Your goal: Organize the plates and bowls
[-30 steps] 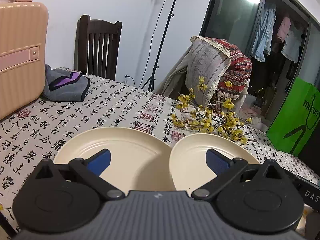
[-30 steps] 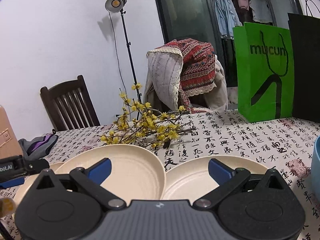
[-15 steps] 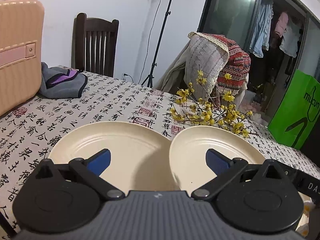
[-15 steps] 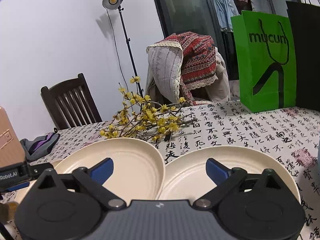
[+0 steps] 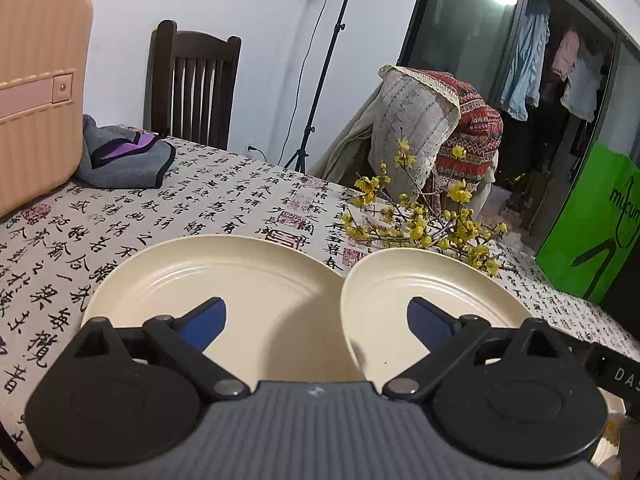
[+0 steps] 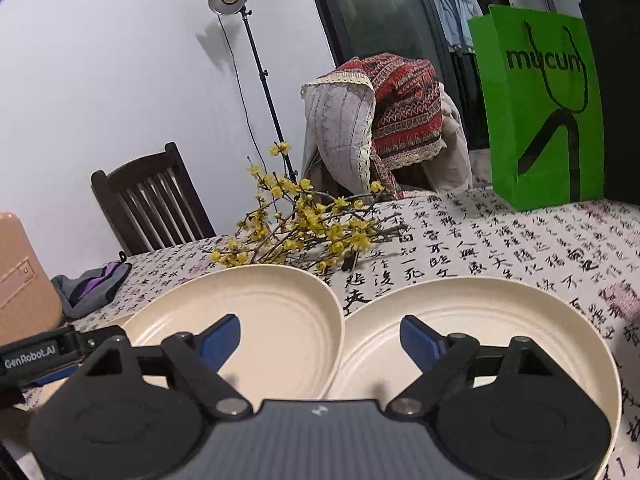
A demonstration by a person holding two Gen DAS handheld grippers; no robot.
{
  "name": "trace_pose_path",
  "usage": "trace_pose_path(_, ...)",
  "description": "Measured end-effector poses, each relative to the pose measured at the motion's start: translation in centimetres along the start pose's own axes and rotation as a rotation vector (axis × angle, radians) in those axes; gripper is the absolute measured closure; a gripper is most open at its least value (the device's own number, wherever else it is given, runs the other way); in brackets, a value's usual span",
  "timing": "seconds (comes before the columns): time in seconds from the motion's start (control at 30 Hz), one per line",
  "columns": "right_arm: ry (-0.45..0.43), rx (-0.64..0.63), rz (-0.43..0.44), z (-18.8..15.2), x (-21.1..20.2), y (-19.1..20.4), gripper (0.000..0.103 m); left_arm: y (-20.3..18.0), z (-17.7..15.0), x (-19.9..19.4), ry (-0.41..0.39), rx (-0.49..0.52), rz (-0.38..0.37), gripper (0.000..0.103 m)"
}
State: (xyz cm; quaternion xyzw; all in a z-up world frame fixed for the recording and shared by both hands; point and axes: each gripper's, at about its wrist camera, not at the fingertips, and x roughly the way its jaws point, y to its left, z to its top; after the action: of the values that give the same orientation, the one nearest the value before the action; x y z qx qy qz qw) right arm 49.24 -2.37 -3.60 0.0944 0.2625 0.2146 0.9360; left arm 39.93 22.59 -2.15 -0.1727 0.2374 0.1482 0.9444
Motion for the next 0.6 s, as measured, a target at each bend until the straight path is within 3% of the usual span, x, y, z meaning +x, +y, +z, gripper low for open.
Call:
trace_pose_path(0.2, 0.01, 0.015, -0.003, -0.1, 0.19, -0.32, 0.027, -0.05, -0.04, 0.05, -0.005, 0.0, -0.012, 0.011)
trace_pose_path(0.47, 0.026, 0.041, 0.009, 0.02, 0.43, -0.74, 0.045, 0.16, -0.09, 0.46, 0.021, -0.015, -0.046, 0.029)
trace_pose_path(0.6, 0.035, 0.053, 0.019, -0.05, 0.58, -0.85, 0.058, -0.01, -0.13, 0.5, 0.027, -0.008, -0.061, 0.037)
